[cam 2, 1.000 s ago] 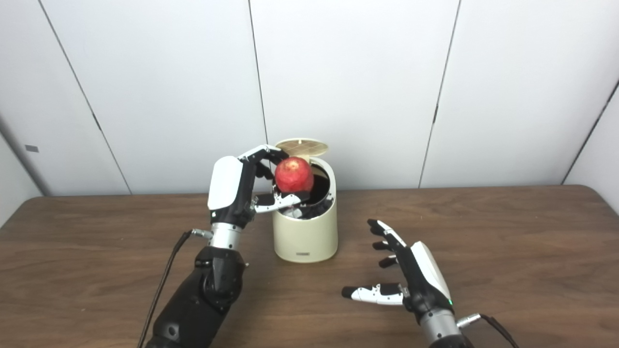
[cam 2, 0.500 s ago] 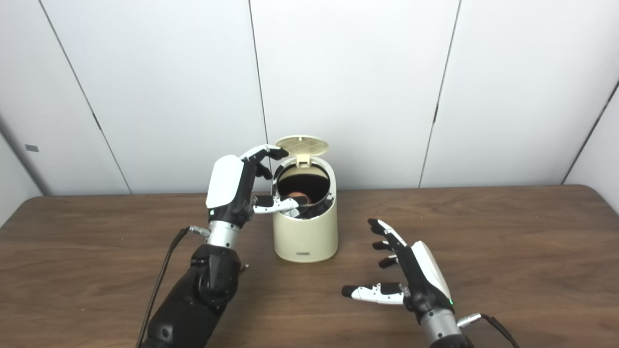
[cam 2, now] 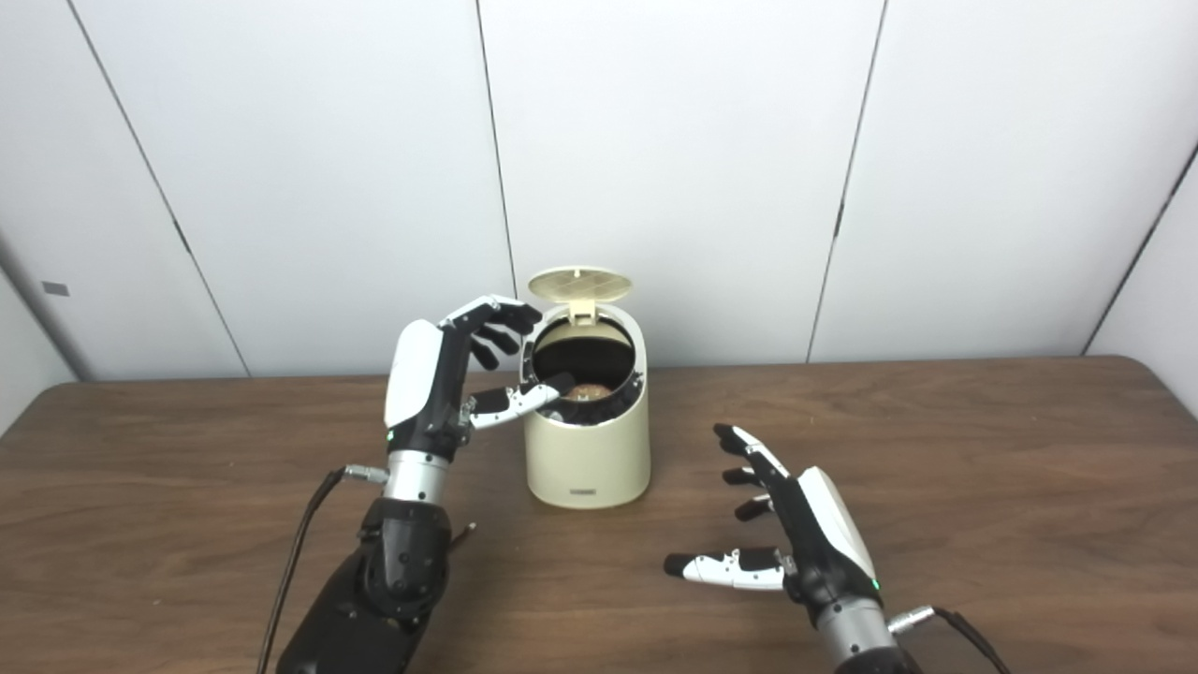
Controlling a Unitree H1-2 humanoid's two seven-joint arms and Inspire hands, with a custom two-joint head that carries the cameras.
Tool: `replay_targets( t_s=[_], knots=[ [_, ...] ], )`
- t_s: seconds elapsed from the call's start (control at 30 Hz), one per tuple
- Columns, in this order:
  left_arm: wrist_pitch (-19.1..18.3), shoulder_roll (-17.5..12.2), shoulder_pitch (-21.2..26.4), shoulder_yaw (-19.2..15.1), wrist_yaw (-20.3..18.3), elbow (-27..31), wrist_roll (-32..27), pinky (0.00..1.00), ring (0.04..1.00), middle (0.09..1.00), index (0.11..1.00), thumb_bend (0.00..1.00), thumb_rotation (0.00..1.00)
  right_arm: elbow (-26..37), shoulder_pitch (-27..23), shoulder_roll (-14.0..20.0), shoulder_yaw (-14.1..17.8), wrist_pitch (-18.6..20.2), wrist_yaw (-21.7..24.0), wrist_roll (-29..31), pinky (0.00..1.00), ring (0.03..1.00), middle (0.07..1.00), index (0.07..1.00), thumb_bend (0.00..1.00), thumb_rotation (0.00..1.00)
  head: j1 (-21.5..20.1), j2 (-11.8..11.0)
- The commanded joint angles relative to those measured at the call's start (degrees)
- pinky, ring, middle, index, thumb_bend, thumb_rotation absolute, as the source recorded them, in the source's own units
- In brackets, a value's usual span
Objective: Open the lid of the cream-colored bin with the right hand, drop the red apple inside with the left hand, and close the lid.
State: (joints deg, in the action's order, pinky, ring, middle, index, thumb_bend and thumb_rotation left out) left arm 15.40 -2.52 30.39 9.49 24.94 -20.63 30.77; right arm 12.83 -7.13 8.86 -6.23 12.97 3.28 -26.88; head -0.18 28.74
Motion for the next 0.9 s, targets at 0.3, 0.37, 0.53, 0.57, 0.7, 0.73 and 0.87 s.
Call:
replay_targets(
  t_s=[0.3,0.37,0.53,0.57,0.7,0.73,0.87],
  knots=[
    [7.33,0.29,-2.92,-6.78,-3.75,6.82,-14.15,0.4,0.541,0.617,0.496,0.51,0.07,0.36,-1.19,0.86,0.23,-1.71,-0.36,1.18,0.58,0.767,0.869,0.882,0.71,0.2,1.24,0.09],
    [6.21,-0.11,-4.18,-7.55,-5.85,8.55,-16.61,0.44,0.573,0.643,0.498,0.51,0.07,0.51,-1.18,0.8,0.27,-1.46,-0.41,1.18,0.58,0.773,0.873,0.883,0.71,0.2,1.42,0.14],
    [3.02,-1.78,-7.62,-8.94,-11.91,12.39,-21.95,0.5,0.592,0.634,0.498,0.51,0.07,0.43,-1.59,1.04,0.46,-2.12,-0.71,1.19,0.61,0.783,0.871,0.883,0.71,0.21,1.7,0.22],
    [2.51,-2.03,-8.22,-9.19,-12.96,12.88,-22.87,0.52,0.603,0.636,0.498,0.51,0.07,0.43,-1.7,1.1,0.54,-2.3,-0.7,1.35,0.63,0.787,0.869,0.883,0.71,0.21,1.78,0.23],
    [0.65,-3.47,-10.99,-9.62,-16.46,14.63,-24.69,0.54,0.618,0.642,0.498,0.51,0.06,-0.25,-2.46,1.28,1.15,-4.58,-1.17,3.08,0.64,0.775,0.863,0.881,0.71,0.19,1.86,0.15],
    [0.45,-3.8,-11.78,-9.71,-17.31,14.84,-25.31,0.55,0.619,0.649,0.498,0.51,0.06,-0.41,-2.74,1.33,1.31,-4.92,-1.21,3.46,0.63,0.769,0.864,0.878,0.71,0.18,1.93,0.15],
    [0.52,-4.4,-14.01,-9.97,-20.08,14.96,-27.57,0.55,0.622,0.665,0.498,0.51,0.06,-0.45,-3.7,1.6,1.54,-5.53,-1.19,4.25,0.62,0.771,0.874,0.883,0.7,0.19,1.9,0.18]
  ],
)
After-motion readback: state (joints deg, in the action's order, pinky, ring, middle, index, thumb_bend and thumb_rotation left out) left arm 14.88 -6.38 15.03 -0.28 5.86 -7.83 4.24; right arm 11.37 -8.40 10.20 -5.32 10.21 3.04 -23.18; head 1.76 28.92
